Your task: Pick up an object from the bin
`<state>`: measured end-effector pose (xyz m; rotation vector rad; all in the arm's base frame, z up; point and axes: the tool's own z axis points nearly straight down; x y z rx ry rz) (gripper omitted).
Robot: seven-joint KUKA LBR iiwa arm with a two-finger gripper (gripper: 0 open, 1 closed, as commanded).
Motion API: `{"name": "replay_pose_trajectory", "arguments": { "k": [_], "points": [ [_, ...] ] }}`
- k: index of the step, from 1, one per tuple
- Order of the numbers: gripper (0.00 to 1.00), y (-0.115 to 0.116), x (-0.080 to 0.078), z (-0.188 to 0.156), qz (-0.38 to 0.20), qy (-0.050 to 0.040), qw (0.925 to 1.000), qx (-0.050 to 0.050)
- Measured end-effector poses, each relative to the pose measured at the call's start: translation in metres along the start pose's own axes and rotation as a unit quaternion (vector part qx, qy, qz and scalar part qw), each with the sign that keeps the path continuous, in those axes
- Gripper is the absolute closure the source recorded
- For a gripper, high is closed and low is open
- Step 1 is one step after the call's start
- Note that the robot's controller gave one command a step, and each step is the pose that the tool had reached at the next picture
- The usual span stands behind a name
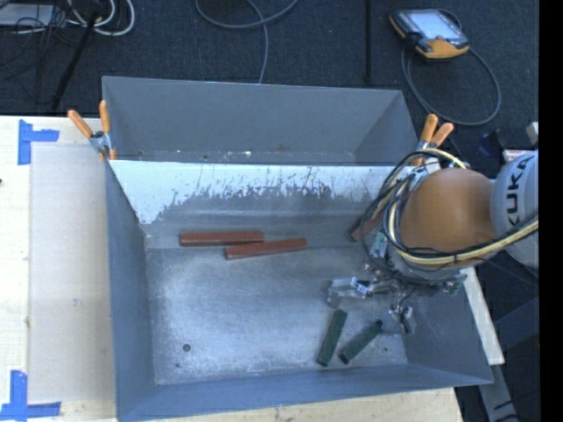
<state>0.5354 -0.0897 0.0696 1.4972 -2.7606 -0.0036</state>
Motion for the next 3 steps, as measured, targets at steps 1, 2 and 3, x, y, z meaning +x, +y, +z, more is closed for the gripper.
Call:
{"name": "replay_pose_trajectory", "arguments": {
  "k": [1, 2, 3],
  "points": [
    [1.0, 0.069, -0.031, -0.005, -0.222, -0.0031, 0.975, 0.007],
    [1.0, 0.069, -0.031, -0.005, -0.222, -0.003, 0.975, 0.007],
    [1.0, 0.045, -0.048, -0.137, -0.242, -0.0007, 0.9702, 0.0]
  ]
}}
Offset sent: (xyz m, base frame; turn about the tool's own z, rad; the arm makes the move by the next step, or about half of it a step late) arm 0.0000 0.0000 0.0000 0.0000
